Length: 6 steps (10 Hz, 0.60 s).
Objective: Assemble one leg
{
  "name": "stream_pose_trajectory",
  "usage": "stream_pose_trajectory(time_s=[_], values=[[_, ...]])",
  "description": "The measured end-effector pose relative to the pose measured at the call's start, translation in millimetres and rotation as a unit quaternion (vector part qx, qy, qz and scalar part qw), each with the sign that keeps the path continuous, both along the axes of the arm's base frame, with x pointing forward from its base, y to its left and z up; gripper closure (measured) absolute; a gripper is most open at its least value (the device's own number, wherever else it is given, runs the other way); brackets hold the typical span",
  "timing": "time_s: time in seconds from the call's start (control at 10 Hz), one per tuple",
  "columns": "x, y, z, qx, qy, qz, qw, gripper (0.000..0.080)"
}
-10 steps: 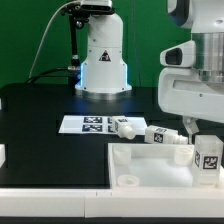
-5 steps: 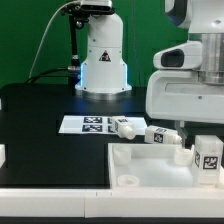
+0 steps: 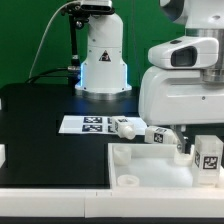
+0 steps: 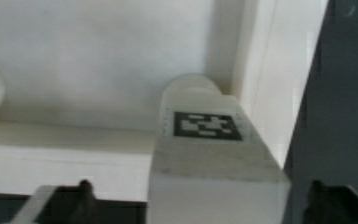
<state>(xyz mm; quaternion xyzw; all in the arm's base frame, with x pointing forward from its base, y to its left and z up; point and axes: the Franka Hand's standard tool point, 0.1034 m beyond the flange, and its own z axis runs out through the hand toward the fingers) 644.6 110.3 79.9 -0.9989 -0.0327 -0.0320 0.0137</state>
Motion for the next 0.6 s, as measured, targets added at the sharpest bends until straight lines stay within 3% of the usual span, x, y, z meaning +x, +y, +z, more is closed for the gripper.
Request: stream_pose_trajectory(time_s=[0.1, 0.2, 0.3, 0.6], values=[[0.1, -0.4, 0.0, 0.000, 0.000, 0.000, 1.000, 0.0415], [0.0, 0.2, 0.0, 0.003, 0.001, -0.032, 0.999, 0.0415], [0.0, 0.3, 0.0, 0.006, 0.002, -0.075, 0.997, 0.0515], [-0.8, 0.6, -0.5, 0.011, 0.006, -0.220, 0.975, 0.0514]])
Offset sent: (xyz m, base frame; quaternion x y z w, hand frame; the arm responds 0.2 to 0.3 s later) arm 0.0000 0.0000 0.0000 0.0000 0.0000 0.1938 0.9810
